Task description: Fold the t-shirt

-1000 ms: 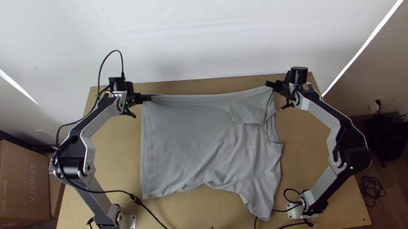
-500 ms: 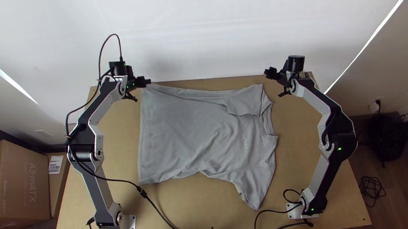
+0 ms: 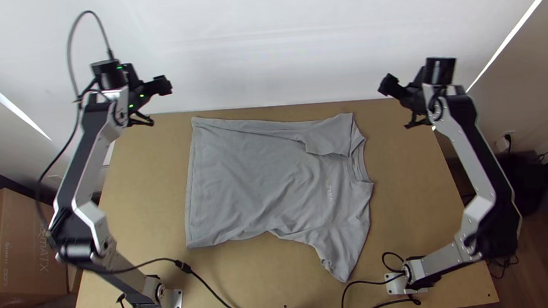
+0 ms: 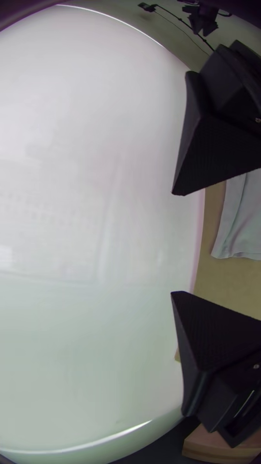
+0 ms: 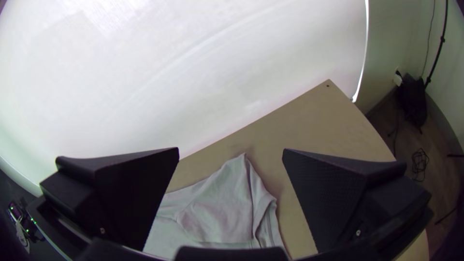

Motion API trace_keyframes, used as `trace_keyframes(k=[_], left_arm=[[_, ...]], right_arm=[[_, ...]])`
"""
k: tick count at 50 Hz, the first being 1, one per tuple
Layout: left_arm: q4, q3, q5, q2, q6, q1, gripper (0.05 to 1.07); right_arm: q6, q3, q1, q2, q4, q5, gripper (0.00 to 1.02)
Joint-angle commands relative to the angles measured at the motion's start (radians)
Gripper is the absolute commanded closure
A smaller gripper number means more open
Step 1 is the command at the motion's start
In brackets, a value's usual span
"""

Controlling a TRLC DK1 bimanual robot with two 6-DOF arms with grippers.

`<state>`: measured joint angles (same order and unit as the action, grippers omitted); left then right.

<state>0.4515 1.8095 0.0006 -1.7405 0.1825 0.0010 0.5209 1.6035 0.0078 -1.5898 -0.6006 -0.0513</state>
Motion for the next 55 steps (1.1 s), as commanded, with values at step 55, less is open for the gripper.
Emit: trace_keyframes(k=[55], left_arm=[[0.190, -0.642, 0.006, 0.866, -0.009, -0.036, 0.10]], right_arm=[[-0.082, -0.893, 0.081, 0.610, -0.587, -0.211, 0.35]])
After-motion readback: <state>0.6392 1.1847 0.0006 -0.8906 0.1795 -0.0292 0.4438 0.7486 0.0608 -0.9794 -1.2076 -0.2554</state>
